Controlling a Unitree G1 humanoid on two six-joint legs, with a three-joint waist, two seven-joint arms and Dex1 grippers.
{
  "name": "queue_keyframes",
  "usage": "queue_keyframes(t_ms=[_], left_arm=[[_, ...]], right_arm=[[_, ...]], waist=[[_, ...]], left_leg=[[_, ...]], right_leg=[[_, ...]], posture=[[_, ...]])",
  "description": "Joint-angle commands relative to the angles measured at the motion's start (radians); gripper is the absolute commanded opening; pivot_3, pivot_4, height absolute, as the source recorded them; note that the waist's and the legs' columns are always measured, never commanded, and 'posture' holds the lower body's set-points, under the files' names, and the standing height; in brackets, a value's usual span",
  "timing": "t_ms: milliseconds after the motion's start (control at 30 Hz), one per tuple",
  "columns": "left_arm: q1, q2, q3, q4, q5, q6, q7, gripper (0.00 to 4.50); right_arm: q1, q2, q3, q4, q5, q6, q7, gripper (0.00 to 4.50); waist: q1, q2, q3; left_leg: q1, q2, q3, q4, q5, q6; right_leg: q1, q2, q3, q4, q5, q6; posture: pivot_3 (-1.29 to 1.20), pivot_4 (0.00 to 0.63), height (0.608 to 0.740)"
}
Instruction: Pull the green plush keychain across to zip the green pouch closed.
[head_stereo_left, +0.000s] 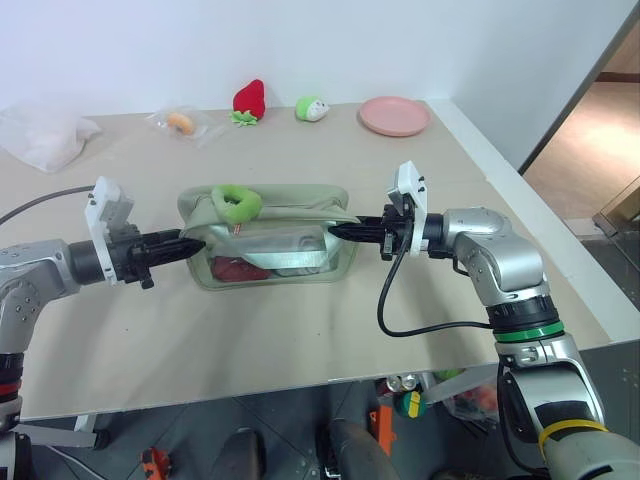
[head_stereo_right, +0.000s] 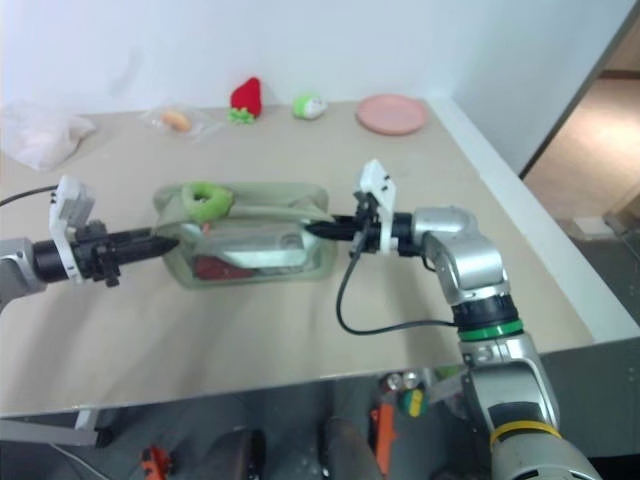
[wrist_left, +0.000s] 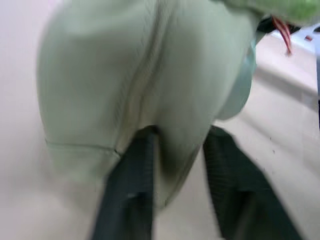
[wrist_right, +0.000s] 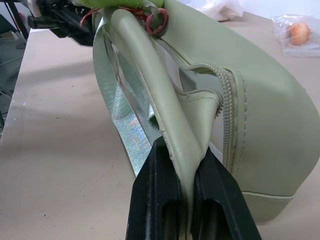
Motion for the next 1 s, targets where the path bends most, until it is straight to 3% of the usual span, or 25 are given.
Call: queue_keyframes(t_ms=[33,433,867,1000], left_arm=[[-0.020,0.002,0.014,-0.022,-0.009,-0.017,-0.022,0.07],[-0.035,-0.035,-0.034,-0.040,0.049,-0.019,0.033,0.07],[-0.011,-0.048,-0.034,-0.064,0.050,-0.024,0.040,0.00],[0.009,-0.046,-0.027,-0.075,0.047,-0.029,0.038,0.00]], right_arm=[[0.001,-0.009,-0.011,-0.038,0.009,0.007,-0.003,0.00],[0.001,-0.001,-0.015,-0.009,-0.017,-0.012,-0.051,0.00],[0.051,-0.071,-0.044,-0.074,0.003,0.021,-0.028,4.46],[0.037,-0.149,-0.120,-0.090,0.038,0.029,-0.021,4.48]], waist=[[0.000,0.000,0.000],[0.001,0.000,0.000],[0.015,0.000,0.000],[0.019,0.000,0.000]], left_leg=[[0.000,0.000,0.000,0.000,0.000,0.000],[0.000,-0.001,0.000,0.001,0.000,0.000],[-0.001,-0.004,0.000,0.002,0.000,0.000],[-0.001,-0.004,0.000,0.002,0.000,0.000]], right_leg=[[0.000,0.000,0.000,0.000,0.000,0.000],[0.001,0.000,0.000,0.000,0.001,0.001],[0.001,-0.002,0.000,0.000,0.000,0.004],[0.001,-0.002,0.000,0.000,0.000,0.004]], posture=[[0.00,0.150,0.740],[0.00,0.150,0.740],[0.00,0.150,0.740],[0.00,0.150,0.740]])
